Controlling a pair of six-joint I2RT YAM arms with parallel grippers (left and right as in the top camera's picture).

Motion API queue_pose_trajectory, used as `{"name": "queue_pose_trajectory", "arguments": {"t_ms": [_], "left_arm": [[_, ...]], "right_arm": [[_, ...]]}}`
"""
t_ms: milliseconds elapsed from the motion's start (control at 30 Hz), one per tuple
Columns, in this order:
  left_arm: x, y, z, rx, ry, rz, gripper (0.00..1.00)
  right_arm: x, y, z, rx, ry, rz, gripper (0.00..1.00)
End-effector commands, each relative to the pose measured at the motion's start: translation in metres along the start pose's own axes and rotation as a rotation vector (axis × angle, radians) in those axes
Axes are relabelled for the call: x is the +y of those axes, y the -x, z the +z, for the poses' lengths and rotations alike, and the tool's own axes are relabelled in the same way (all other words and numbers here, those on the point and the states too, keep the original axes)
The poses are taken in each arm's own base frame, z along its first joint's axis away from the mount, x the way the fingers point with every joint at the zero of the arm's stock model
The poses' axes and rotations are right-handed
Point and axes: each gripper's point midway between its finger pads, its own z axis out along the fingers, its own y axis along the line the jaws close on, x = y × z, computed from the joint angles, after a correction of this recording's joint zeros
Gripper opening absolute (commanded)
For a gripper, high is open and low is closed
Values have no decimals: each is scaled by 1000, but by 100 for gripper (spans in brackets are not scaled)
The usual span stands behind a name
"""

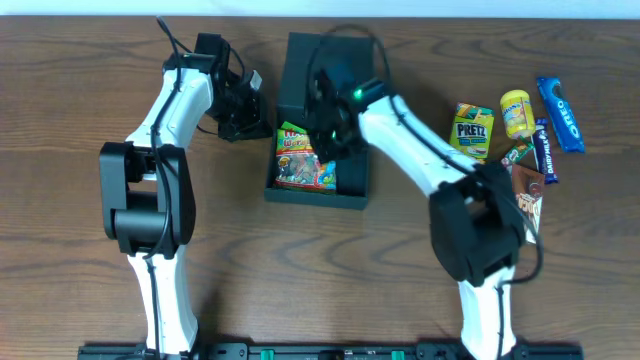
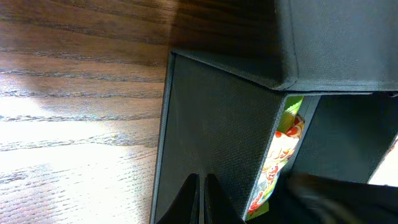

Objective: Pack container
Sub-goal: 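Move the right gripper back to the Oreo packs at right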

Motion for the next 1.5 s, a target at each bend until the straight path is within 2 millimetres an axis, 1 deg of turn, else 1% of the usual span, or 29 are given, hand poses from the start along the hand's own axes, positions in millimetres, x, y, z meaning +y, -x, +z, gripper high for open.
{"name": "queue_pose_trajectory", "arguments": {"t_ms": [0, 33, 67, 133, 200, 267, 367, 433, 467, 567, 633, 733, 800, 867, 900, 967, 1000, 1100, 1300, 1467], "left_arm": [[-2, -4, -2, 4, 7, -4, 6], [-2, -4, -2, 5, 7, -4, 6], [-2, -5, -2, 7, 8, -6, 6], [-2, -6, -2, 11, 9, -8, 6], [-2, -6, -2, 12, 9, -9, 6], [-2, -7, -2, 14, 9, -11, 6], [-2, -8, -2, 19, 10, -13, 6], [-2, -8, -2, 20, 11, -14, 6], [-2, -8, -2, 21, 11, -14, 6], [-2, -8, -2, 21, 11, -14, 6], [-2, -8, -2, 20, 11, -14, 6], [-2, -9, -2, 23, 11, -15, 6], [-1, -10, -2, 27, 12, -18, 6], [-1, -12, -2, 37, 14, -24, 6], [-1, -14, -2, 41, 15, -27, 6], [0, -15, -2, 46, 16, -30, 6], [0, -15, -2, 46, 16, -31, 6], [0, -15, -2, 46, 16, -30, 6], [0, -15, -3, 48, 17, -33, 6], [0, -17, -3, 54, 18, -37, 6]], "right_arm": [[-34, 52, -103, -267, -123, -22, 1], [-51, 56, -120, -303, -171, -20, 1], [-73, 57, -140, -335, -234, -13, 1], [-118, 51, -171, -364, -348, 20, 1], [-162, 40, -194, -370, -417, 68, 1], [-204, 24, -208, -363, -458, 135, 1], [-270, -11, -221, -335, -513, 281, 1], [-302, -32, -226, -317, -537, 350, 1], [-318, -43, -228, -310, -549, 388, 1], [-355, -73, -230, -273, -575, 445, 1], [-381, -96, -222, -219, -582, 461, 1], [-403, -113, -210, -173, -593, 456, 2], [-421, -120, -207, -172, -622, 478, 4], [-432, -122, -204, -183, -630, 491, 8], [-438, -124, -201, -184, -631, 487, 15], [-444, -126, -190, -171, -604, 437, 55], [-445, -126, -185, -168, -588, 413, 65], [-452, -128, -170, -150, -563, 357, 75], [-467, -130, -150, -149, -547, 300, 85], [-479, -133, -135, -172, -524, 304, 89]]}}
